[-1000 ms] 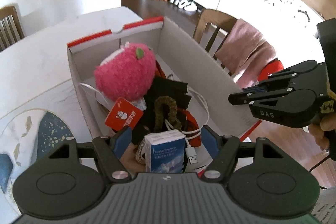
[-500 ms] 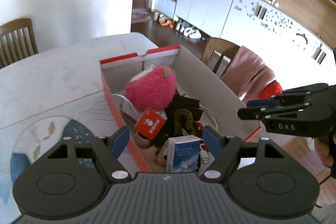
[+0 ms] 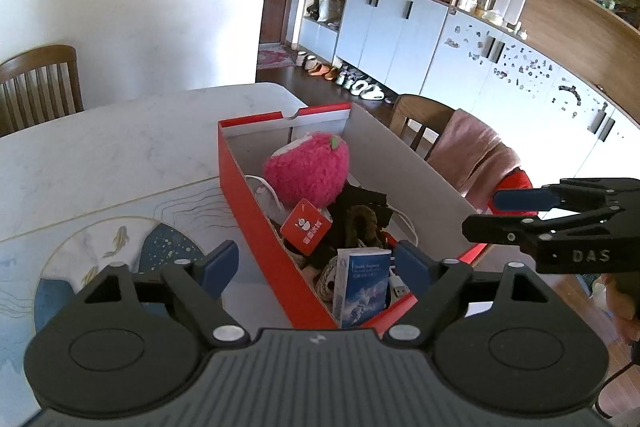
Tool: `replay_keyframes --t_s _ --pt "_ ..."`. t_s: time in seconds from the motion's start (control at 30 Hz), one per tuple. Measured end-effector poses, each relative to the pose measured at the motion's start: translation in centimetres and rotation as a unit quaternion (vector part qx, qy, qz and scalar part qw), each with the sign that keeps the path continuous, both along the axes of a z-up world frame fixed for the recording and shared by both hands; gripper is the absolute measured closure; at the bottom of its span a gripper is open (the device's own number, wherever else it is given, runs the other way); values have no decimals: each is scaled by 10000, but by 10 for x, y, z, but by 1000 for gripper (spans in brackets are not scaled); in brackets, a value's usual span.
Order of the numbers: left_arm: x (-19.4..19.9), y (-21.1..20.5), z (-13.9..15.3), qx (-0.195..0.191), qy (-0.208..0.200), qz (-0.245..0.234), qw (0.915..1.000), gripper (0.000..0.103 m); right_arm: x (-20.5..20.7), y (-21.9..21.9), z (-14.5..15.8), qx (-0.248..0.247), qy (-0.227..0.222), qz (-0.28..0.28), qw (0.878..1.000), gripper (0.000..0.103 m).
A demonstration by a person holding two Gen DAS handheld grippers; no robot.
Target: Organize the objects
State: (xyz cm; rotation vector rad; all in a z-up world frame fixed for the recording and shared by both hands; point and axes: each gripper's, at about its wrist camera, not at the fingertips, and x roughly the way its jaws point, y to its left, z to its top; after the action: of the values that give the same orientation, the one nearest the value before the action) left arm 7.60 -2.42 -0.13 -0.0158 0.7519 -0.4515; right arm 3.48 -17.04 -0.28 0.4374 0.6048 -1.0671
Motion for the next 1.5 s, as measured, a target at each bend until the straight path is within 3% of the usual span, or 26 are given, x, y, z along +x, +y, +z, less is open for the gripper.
replay_keyframes --t_s 0.07,0.27,0.43,1.5 --pt "-4 2 1 -2 -45 -14 10000 1 1 5 1 -49 -64 7 10000 32" --pt "-13 7 3 -57 -176 -68 9998 0 1 17 4 -211 -250 -3 9995 9" --pt "-18 13 5 -118 -252 -85 9996 0 4 27 4 -339 -302 78 9989 2" --pt "-35 25 4 -189 -471 -179 9986 0 7 47 0 -266 -341 -75 9990 1"
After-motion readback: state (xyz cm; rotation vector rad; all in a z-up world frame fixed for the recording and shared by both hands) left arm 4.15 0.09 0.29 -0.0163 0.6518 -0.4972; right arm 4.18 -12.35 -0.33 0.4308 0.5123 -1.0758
